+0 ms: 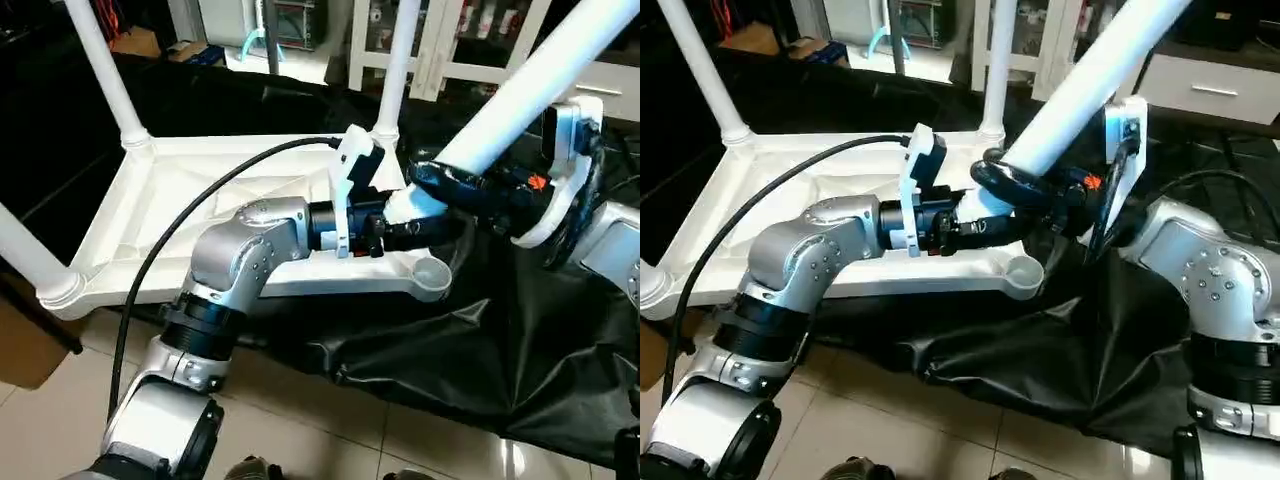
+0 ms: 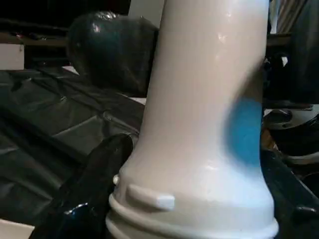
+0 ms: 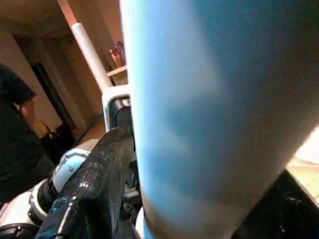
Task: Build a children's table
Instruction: Insert table leg to table base
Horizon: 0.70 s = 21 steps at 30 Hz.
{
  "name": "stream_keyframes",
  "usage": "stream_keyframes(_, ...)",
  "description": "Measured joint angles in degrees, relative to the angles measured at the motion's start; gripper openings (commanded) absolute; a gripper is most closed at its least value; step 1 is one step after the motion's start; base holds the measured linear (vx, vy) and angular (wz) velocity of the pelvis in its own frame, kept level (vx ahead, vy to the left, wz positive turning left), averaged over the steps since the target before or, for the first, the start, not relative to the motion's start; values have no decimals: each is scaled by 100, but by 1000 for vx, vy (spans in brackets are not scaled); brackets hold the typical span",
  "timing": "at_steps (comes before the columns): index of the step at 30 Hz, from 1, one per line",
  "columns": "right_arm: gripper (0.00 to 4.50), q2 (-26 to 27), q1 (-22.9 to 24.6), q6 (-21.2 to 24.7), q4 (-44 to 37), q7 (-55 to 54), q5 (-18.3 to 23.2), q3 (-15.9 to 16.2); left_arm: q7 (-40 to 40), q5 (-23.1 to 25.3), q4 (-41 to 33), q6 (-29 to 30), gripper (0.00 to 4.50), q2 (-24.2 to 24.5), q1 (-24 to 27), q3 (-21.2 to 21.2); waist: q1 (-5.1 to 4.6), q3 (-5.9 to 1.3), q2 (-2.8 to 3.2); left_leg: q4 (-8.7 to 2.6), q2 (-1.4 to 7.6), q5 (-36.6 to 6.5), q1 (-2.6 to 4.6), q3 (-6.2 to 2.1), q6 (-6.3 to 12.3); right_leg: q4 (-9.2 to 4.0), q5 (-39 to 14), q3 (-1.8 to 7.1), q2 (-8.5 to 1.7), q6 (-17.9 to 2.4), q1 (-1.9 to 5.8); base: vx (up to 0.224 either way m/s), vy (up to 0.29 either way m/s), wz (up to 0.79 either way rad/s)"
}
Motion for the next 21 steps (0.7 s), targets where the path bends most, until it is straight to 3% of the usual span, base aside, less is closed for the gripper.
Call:
stream_keyframes(10,203,-34,2,45,13,1,37,-68,8,-79,-31,19,297,-23,-1,0,1,0,0,0,0,0,0,0,0,0,0,0,0,0,1,0,0,0)
stream_keyframes(17,188,-41,2,49,14,2,36,-68,6,-81,-32,20,297,-16,0,-2,-1,0,0,0,0,0,0,0,0,0,0,0,0,0,0,0,0,0)
stream_keyframes(19,188,-39,2,71,14,4,36,-64,-1,-71,-47,-26,353,19,17,-37,0,0,0,0,0,0,0,0,0,0,0,0,0,0,0,0,0,0)
stream_keyframes(21,188,-13,2,76,43,-2,33,-64,25,-73,-49,-32,367,15,41,-32,1,0,0,0,0,0,0,0,0,0,0,0,0,0,1,0,0,0)
